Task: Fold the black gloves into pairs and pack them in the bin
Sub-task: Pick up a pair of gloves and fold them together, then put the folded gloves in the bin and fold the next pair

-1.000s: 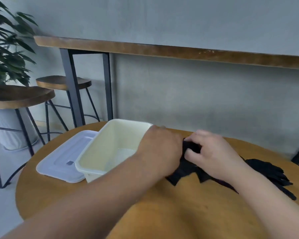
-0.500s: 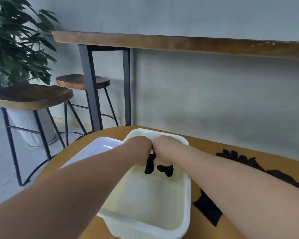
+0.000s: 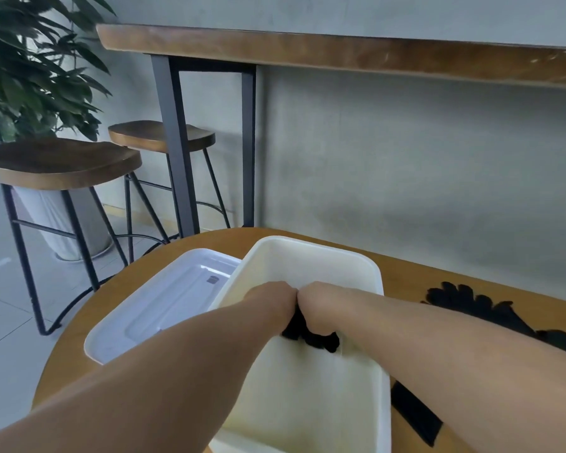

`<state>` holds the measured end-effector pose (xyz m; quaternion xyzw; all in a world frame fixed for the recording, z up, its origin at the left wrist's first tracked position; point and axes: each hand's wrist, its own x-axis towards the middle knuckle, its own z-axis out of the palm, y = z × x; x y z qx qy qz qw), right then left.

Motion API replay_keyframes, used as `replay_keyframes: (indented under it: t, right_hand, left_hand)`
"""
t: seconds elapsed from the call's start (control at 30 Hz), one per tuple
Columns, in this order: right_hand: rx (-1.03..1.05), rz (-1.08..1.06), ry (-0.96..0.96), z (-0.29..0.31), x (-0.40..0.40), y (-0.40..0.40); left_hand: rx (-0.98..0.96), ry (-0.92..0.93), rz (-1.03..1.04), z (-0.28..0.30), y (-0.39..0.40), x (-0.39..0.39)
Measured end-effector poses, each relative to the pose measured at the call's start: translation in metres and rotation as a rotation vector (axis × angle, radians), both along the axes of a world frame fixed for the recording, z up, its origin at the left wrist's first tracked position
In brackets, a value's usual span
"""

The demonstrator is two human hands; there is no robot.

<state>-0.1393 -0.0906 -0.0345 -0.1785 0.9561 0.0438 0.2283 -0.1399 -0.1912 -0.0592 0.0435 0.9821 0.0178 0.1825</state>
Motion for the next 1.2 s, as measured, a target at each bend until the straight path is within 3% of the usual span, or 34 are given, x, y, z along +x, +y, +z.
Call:
replay_keyframes:
  t: [0.13, 0.3, 0.43, 0.53, 0.73, 0.9, 0.97, 1.07, 1.2]
  right_hand:
    - [0.058, -0.062, -0.212, 0.001, 0.000, -0.006]
    - [0.087, -0.004, -0.210, 0.002, -0.002, -0.004]
    - [0.102, 0.058, -0.070, 0.029, 0.000, -0.001]
    - [-0.060, 0.032, 0.158, 0.063, 0.002, 0.018]
    - [-0.567, -0.213, 0.480, 0.118, 0.034, 0.095]
    - [-0.794, -0.382, 0.545, 0.102, 0.075, 0.152]
    - [-0.808, -0.443, 0.553, 0.084, 0.091, 0.180]
    - [-0.761, -0.523, 0.488, 0.045, 0.116, 0.213]
    - [-0.702, -0.509, 0.293, -0.014, 0.144, 0.221]
  left_hand:
    - [-0.016, -0.026, -0.046, 0.000, -0.002, -0.002]
    - [-0.108, -0.066, -0.092, 0.005, 0.000, -0.002]
    - [-0.089, 0.009, -0.130, 0.022, -0.001, 0.009]
    - [-0.094, 0.050, -0.025, 0.058, 0.001, 0.013]
    - [0.255, 0.450, 0.026, 0.136, 0.027, 0.039]
    - [0.630, 0.488, 0.003, 0.154, 0.107, 0.090]
    - [0.698, 0.476, -0.041, 0.140, 0.145, 0.108]
    - [0.644, 0.353, -0.079, 0.100, 0.184, 0.120]
    - [0.284, 0.166, -0.075, 0.028, 0.193, 0.114]
